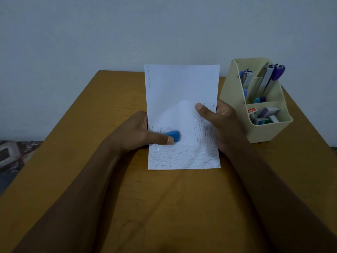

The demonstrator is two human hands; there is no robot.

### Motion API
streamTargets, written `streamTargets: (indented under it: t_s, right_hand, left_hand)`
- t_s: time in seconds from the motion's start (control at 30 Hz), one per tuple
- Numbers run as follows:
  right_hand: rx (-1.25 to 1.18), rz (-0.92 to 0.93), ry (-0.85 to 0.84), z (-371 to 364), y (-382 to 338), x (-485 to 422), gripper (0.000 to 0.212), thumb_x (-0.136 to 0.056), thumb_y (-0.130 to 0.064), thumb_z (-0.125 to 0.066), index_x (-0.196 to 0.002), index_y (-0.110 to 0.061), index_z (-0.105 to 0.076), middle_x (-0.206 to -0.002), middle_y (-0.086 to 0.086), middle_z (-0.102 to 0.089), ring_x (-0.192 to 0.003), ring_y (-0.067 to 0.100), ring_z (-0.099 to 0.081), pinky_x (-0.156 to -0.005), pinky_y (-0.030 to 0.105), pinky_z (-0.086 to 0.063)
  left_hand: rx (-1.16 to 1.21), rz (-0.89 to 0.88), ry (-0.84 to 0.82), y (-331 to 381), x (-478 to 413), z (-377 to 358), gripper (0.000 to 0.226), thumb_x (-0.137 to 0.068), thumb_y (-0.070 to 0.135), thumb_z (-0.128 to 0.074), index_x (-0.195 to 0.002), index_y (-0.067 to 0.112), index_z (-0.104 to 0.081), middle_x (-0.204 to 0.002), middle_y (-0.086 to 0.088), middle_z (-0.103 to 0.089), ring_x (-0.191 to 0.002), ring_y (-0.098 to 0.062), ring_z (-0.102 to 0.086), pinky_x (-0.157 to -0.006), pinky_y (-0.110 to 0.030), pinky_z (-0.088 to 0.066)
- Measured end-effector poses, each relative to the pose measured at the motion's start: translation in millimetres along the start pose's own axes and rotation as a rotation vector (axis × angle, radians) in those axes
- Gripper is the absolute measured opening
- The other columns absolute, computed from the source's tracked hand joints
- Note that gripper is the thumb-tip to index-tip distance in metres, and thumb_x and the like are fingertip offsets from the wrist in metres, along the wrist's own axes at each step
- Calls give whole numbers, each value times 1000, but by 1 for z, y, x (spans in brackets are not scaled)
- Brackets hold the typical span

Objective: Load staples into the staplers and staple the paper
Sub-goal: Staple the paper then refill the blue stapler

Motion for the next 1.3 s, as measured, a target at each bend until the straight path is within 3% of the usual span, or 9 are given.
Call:
streamTargets:
  t_s: [0.23,0.37,0.47,0.63,0.73,0.87,0.97,1.1,1.3]
  right_hand:
    - [-32,-67,-162,-5,-2,3,27,-84,-23,-64,-111,-17,-61,-110,-2,-69,-98,14,-67,-81,28,-55]
    - [-1,-135,-301,-11,1,7,39,-70,-26,-77,-106,-24,-61,-108,-2,-70,-100,16,-67,-85,34,-55]
    - [8,-161,-331,-12,1,7,44,-68,-25,-74,-110,-24,-60,-109,-1,-70,-102,18,-66,-89,39,-54]
    - [-346,-348,-393,-13,4,9,53,-78,-39,-62,-127,-18,-54,-122,5,-65,-113,24,-61,-98,43,-47]
    - [-597,-312,-399,-17,2,7,75,-71,-50,-68,-136,-19,-46,-132,10,-57,-119,27,-57,-94,43,-49]
    - [-858,-193,-449,-30,-8,8,82,-76,-54,-63,-142,-14,-36,-146,17,-40,-134,34,-38,-110,53,-30]
    - [-696,-104,-330,-41,-4,11,66,-75,-39,-72,-132,-18,-47,-135,14,-53,-124,30,-51,-101,52,-42]
    - [-316,-54,-118,-46,10,12,32,-77,-19,-74,-101,-34,-58,-89,-6,-69,-90,18,-69,-75,35,-57]
    - [-314,-131,-67,-41,20,3,36,-77,-23,-75,-108,-23,-56,-95,5,-65,-80,15,-70,-65,27,-56]
  left_hand:
    - [-24,47,79,-3,-1,4,37,-67,33,-74,-98,20,-60,-91,3,-70,-85,-17,-70,-70,-31,-57]
    - [-44,75,104,2,1,4,22,-71,33,-72,-86,24,-59,-79,15,-71,-75,-8,-69,-60,-16,-53]
    - [-45,116,133,3,2,2,15,-87,18,-67,-76,19,-58,-64,14,-68,-59,-1,-65,-46,-6,-42]
    - [67,165,224,4,5,2,23,-89,23,-63,-68,15,-62,-58,12,-68,-53,-1,-64,-45,-7,-40]
    - [91,179,330,3,4,4,39,-89,29,-63,-53,15,-53,-46,11,-58,-45,-1,-55,-41,-9,-33]
    - [183,191,432,3,1,1,57,-90,33,-61,-34,23,-51,-40,8,-49,-40,-3,-48,-41,-14,-32]
    - [180,159,459,7,-1,-6,45,-91,33,-60,-47,23,-52,-37,9,-49,-36,-2,-45,-39,-13,-32]
    - [126,118,450,10,-3,-15,34,-92,36,-58,-64,17,-57,-44,13,-58,-40,1,-54,-38,-8,-33]
    - [103,109,448,12,-4,-19,21,-90,36,-60,-77,19,-61,-59,15,-63,-52,7,-61,-43,-4,-36]
Point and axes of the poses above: each hand's wrist, its own x-axis away from the middle knuckle, its own z-axis out of the back of the hand, y = z × x, the point moved 5 cm from there along -x, towards the middle knuckle
